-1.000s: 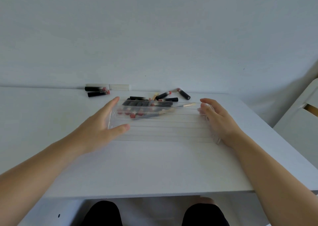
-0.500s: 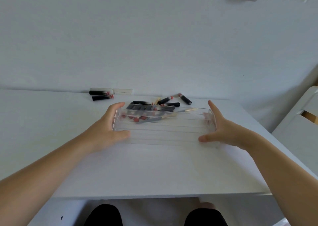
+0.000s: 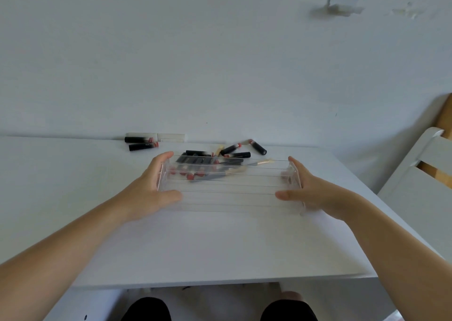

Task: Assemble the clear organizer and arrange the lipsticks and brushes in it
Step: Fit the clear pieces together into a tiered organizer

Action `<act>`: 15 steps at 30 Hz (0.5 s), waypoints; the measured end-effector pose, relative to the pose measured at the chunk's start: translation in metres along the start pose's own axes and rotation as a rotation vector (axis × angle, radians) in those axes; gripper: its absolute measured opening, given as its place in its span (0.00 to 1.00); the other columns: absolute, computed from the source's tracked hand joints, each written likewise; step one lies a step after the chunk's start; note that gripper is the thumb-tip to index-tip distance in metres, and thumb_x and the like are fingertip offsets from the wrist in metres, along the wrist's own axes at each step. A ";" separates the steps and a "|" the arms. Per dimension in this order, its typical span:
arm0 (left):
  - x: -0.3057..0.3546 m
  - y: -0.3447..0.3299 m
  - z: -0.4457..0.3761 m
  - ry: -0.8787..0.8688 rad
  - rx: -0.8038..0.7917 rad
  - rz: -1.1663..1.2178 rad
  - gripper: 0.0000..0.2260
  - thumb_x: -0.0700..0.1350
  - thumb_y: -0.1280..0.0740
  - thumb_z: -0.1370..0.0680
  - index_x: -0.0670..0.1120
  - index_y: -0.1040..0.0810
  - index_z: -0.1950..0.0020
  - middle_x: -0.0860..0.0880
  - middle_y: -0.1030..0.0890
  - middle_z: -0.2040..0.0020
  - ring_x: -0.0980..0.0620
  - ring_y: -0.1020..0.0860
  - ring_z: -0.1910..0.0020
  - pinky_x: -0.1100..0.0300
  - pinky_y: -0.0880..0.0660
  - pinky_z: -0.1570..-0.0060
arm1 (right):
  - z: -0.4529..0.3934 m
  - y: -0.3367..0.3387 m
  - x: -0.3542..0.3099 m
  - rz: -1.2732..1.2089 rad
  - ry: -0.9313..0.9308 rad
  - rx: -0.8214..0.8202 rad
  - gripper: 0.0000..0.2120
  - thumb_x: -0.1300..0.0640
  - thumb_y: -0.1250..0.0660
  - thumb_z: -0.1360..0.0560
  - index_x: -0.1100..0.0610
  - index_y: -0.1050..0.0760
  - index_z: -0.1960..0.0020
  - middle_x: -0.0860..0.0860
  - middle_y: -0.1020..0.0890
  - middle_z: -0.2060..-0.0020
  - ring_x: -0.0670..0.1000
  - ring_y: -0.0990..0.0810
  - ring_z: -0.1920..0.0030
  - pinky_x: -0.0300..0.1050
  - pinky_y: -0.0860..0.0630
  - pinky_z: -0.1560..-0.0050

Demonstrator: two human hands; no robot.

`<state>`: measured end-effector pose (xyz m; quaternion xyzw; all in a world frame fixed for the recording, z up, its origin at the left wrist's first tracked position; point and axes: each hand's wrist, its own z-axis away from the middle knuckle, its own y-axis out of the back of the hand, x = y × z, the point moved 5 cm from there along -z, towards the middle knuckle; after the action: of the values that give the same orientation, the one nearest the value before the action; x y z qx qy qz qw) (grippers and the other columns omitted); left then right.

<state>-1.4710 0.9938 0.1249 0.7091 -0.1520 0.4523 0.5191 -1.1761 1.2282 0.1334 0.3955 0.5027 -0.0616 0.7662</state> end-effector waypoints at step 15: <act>-0.009 0.002 -0.018 0.096 0.053 0.089 0.25 0.41 0.37 0.20 0.66 0.37 0.32 0.51 0.30 0.29 0.51 0.26 0.38 0.56 0.33 0.45 | -0.007 0.000 -0.008 -0.170 -0.145 0.132 0.21 0.63 0.29 0.25 0.48 0.26 0.36 0.52 0.21 0.41 0.56 0.21 0.41 0.50 0.25 0.40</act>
<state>-1.4859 1.0069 0.1195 0.6927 -0.1463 0.5123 0.4861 -1.1850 1.2303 0.1382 0.3957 0.4725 -0.1879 0.7648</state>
